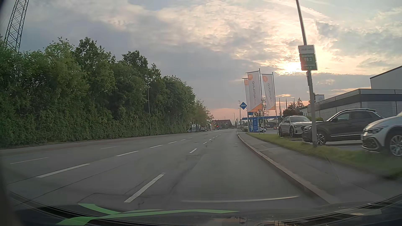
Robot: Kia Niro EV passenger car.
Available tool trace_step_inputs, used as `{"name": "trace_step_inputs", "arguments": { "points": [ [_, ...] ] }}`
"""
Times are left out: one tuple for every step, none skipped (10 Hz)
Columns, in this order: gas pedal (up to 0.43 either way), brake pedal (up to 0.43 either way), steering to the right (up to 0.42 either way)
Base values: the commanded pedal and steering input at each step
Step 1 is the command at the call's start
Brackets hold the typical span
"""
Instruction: Follow the waypoints while adhering to traffic rules and regulations
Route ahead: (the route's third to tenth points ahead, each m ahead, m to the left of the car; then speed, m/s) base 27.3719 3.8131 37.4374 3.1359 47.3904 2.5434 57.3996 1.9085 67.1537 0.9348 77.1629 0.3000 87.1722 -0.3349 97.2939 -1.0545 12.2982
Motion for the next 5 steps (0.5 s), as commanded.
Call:
{"name": "trace_step_inputs", "arguments": {
  "points": [
    [0.079, 0.0, 0.01],
    [0.079, 0.0, 0.013],
    [0.079, 0.0, 0.014],
    [0.079, 0.0, 0.013],
    [0.079, 0.0, 0.012]
  ]
}}
